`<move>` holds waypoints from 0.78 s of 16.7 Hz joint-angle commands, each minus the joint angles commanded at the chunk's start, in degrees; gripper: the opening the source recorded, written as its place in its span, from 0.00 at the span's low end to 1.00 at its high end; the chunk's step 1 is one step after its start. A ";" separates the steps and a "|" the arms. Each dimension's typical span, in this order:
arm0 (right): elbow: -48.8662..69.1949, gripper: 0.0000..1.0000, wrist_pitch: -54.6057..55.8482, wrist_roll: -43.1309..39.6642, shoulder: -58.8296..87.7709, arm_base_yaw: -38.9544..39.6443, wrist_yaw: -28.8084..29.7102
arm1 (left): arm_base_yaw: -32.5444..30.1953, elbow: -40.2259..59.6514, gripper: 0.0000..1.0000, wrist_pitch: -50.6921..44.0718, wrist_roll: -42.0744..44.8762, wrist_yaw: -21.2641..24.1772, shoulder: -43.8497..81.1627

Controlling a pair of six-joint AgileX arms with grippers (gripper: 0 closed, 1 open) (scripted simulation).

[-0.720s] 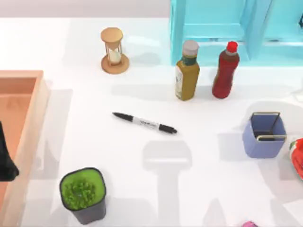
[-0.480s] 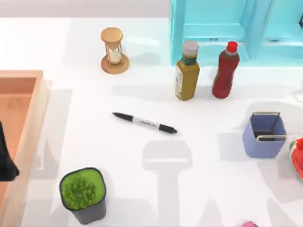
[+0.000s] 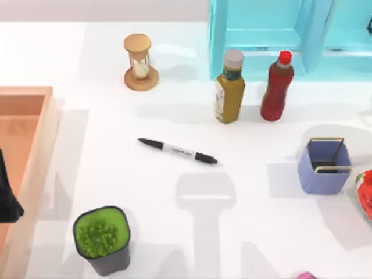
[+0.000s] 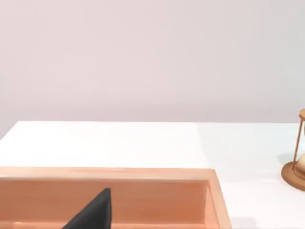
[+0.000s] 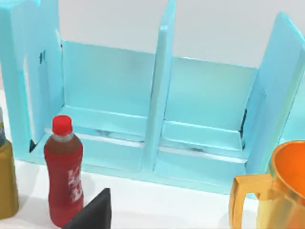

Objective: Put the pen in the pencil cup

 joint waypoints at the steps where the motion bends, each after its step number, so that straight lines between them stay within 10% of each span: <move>1: 4.91 1.00 -2.59 -0.94 4.60 1.44 0.36 | 0.00 0.00 1.00 0.00 0.00 0.00 0.00; 13: 69.56 1.00 -42.74 -13.82 78.27 23.96 4.39 | 0.00 0.00 1.00 0.00 0.00 0.00 0.00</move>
